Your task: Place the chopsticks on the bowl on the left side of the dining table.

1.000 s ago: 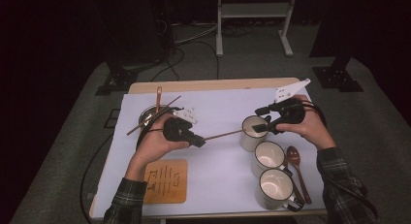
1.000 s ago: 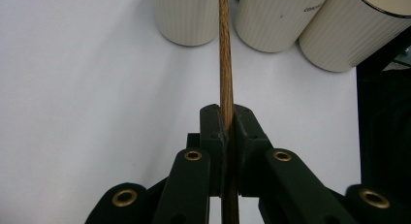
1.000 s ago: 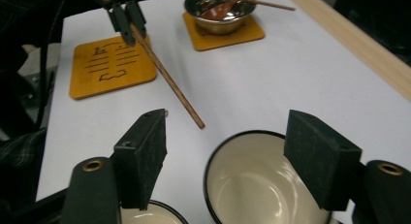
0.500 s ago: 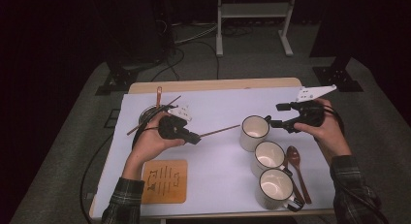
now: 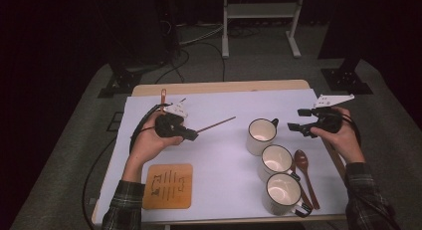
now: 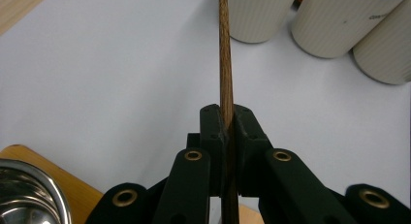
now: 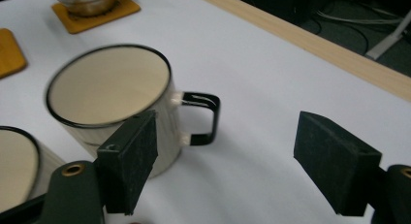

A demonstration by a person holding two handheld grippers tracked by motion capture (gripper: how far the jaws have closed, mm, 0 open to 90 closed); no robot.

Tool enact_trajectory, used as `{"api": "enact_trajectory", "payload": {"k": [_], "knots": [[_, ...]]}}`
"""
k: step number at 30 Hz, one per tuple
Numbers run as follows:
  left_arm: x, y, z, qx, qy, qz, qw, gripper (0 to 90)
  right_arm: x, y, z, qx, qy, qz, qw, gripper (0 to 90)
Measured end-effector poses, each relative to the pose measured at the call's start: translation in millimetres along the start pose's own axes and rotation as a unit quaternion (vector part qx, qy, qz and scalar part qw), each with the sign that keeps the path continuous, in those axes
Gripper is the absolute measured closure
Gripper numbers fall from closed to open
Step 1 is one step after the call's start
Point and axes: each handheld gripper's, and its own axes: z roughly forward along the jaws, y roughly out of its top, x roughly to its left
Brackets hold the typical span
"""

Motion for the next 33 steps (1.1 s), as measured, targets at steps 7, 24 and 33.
{"api": "enact_trajectory", "payload": {"k": [7,24,33], "knots": [[10.7,-3.8,-1.2,-0.013,0.017,-0.013,0.9997,84.3,-10.4,-16.6,16.0,0.016,-0.022,0.018,0.9995,22.3],[38.4,-16.0,-1.7,-0.010,0.066,-0.037,0.9971,84.3,-23.9,-51.3,45.6,0.061,-0.065,0.060,0.9943,21.3],[58.2,-29.3,-2.6,-0.003,0.094,-0.057,0.9940,84.3,-22.0,-59.8,58.1,0.075,-0.086,0.064,0.9914,20.6]]}}
